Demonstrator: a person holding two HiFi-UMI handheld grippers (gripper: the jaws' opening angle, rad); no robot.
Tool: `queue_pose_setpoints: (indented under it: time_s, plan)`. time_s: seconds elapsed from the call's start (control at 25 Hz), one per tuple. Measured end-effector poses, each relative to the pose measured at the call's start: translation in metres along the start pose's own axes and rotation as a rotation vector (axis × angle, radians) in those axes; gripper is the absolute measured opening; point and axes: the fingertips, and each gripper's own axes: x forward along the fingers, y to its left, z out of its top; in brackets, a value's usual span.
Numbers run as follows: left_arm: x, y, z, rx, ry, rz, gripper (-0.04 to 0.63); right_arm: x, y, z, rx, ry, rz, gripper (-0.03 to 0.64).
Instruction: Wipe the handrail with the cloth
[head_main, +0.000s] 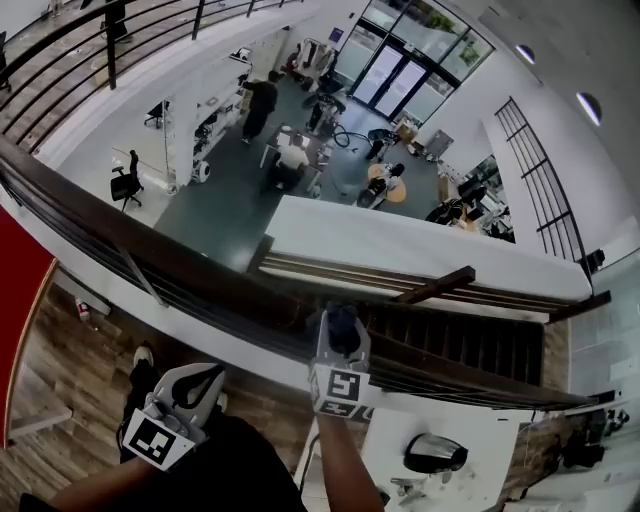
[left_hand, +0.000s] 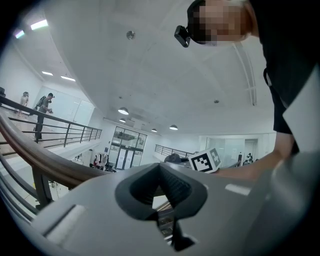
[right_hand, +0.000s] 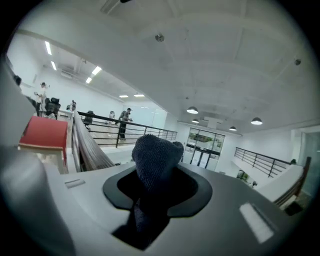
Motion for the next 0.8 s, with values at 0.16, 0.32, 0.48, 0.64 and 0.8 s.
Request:
queue_pose_setpoints:
  time_s: [0.16,0.32,0.48,0.64,0.8]
  plan:
    - [-0.007,0.014,-0.001,-0.007,-0.007,0.031,0.0,-0.002,0.083,0.032,0.068,-0.105,0.203,0.121]
    - [-0.026,0.042,0.006,-0.005,-0.016,0.112,0.0,-0.004,0.179,0.054,0.109,-0.208,0.411,0.121]
    - [-0.045,0.068,0.017,0.017,-0.025,0.178,0.0,0.01,0.244,0.034,0.099,-0.162,0.511,0.122]
    - [-0.074,0.101,0.022,0.011,-0.022,0.262,0.0,0.03,0.299,0.005,0.052,-0.098,0.545,0.123]
    - [-0.085,0.126,0.032,0.012,-0.046,0.282,0.0,0.064,0.326,-0.02,0.052,-0.069,0.529,0.123]
